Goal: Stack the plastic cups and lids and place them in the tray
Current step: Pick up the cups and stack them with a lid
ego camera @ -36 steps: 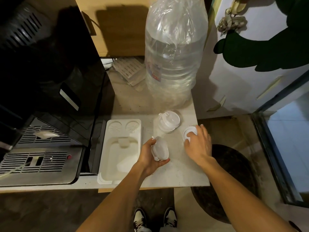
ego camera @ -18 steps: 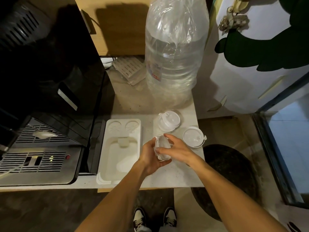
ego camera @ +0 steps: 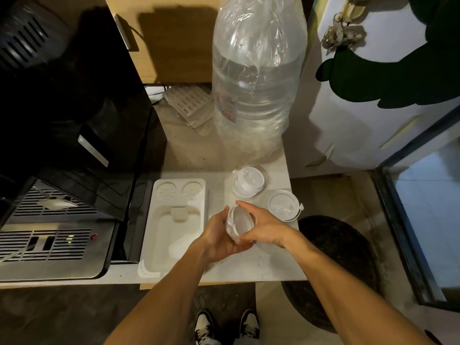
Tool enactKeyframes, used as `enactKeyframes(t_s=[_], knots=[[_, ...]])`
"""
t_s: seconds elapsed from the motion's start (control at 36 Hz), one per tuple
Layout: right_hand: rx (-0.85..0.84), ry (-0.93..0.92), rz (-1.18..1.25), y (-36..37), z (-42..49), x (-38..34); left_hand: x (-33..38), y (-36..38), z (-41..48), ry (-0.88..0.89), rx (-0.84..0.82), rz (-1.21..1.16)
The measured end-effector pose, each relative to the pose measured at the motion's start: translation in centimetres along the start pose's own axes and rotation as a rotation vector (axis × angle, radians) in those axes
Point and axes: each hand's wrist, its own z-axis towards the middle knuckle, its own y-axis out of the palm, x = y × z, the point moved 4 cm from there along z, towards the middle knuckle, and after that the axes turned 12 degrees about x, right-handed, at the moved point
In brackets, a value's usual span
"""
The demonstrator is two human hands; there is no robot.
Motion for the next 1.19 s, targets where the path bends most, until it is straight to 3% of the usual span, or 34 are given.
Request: enactKeyframes(t_s=[0.56,0.67,0.75,0.81,0.94,1.19], knots=[[0.006,-0.002,-0.175,0.4,0.2,0.0,0.1,-0.3,0.5,-0.051,0.061,-0.092],[0.163,0.003,-0.170,-1.8,0.3,0.3,0.2,-0.9,0.5,-0.028,0.095,-0.167],[0.449,-0.054,-0.589,-4.4,0.0,0.6,0.1,-1.4,0.6,-0.031,0.121,-0.204],[0.551,-0.051,-0.877,-5.4,-0.1,1.3,0.0,-1.5,0.6,-0.033,0.132,-0.215],[0.557,0.042,-1.061,-6.0,0.5,4.1,-0.4,-1.4,0.6,-0.043,0.125,-0.242],[0.414,0.120,-0.935,-5.8,2.0,5.9,-0.4,-1.5,0.2,-0.038,0.104,-0.198]])
